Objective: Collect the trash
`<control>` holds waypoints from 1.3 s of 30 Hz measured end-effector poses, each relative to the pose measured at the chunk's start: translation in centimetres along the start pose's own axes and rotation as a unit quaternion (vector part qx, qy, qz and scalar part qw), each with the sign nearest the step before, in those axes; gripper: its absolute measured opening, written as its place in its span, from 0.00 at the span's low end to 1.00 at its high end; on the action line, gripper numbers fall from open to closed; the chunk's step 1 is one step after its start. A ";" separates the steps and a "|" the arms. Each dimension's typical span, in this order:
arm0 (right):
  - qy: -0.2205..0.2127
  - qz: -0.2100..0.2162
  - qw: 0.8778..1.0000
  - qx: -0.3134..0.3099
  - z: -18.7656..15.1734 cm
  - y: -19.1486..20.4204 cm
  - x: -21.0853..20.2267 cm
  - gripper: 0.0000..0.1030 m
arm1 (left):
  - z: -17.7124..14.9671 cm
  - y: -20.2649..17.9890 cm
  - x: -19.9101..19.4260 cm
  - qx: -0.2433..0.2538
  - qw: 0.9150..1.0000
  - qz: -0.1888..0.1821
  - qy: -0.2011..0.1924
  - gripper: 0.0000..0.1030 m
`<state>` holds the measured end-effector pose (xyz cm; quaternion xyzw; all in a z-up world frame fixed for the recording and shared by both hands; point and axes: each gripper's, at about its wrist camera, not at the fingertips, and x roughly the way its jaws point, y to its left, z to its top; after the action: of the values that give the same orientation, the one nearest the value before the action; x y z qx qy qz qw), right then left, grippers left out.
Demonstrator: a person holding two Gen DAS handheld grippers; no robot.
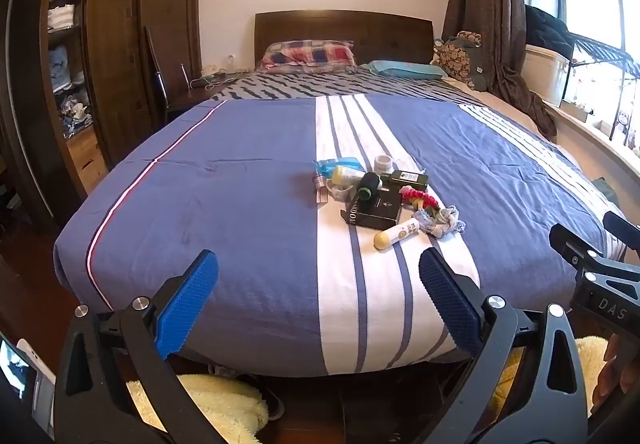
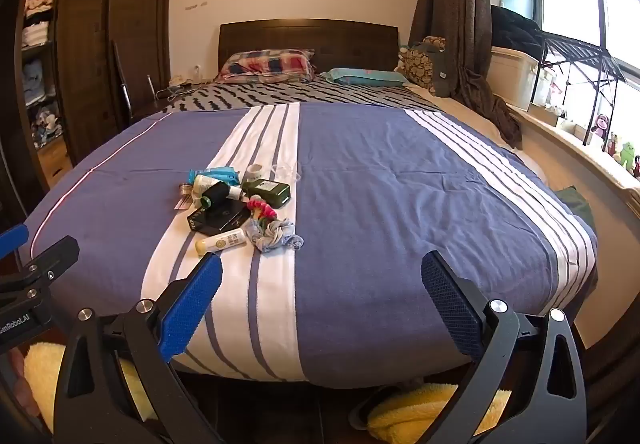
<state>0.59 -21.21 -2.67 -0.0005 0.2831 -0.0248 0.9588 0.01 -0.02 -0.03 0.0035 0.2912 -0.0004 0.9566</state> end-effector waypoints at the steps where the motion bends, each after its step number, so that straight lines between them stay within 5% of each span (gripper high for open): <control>1: 0.000 0.000 1.000 0.000 0.0 0.0 0.0 0.97 | 0.0 0.0 0.0 -0.001 1.000 -0.002 0.001 0.92; 39: -0.016 0.024 1.000 0.007 -0.4 0.3 -1.1 0.97 | -0.4 0.8 -0.8 -0.012 1.000 0.011 -0.008 0.92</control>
<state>-0.53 -20.87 -2.38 0.0126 0.2679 -0.0039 0.9634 -0.89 0.79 0.16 -0.0049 0.2831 0.0132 0.9590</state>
